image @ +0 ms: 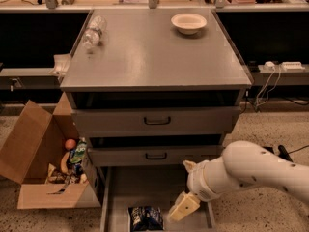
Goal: Pick blue chip bag from bottom drawer and place on counter
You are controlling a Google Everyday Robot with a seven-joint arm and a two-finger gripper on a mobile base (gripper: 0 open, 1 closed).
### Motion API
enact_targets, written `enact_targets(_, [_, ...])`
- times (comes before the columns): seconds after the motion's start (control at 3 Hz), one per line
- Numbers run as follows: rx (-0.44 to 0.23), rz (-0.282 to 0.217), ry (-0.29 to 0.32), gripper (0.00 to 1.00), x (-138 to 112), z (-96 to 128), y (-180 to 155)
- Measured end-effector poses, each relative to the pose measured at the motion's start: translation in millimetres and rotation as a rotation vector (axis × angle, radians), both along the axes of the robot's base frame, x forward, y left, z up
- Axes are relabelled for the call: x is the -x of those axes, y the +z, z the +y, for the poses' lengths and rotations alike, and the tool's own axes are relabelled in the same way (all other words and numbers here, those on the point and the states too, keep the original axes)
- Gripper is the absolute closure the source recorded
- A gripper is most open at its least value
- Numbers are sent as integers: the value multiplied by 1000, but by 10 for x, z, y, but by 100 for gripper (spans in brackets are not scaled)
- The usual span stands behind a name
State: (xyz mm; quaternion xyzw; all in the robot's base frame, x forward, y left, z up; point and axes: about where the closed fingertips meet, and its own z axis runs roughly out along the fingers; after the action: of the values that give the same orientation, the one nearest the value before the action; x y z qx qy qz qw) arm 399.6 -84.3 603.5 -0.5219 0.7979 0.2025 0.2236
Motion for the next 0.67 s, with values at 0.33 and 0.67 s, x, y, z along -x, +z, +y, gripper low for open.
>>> enact_targets(0.33, [-79, 149, 18, 0, 140, 347, -820])
enact_targets(0.67, [-79, 149, 18, 0, 140, 347, -820])
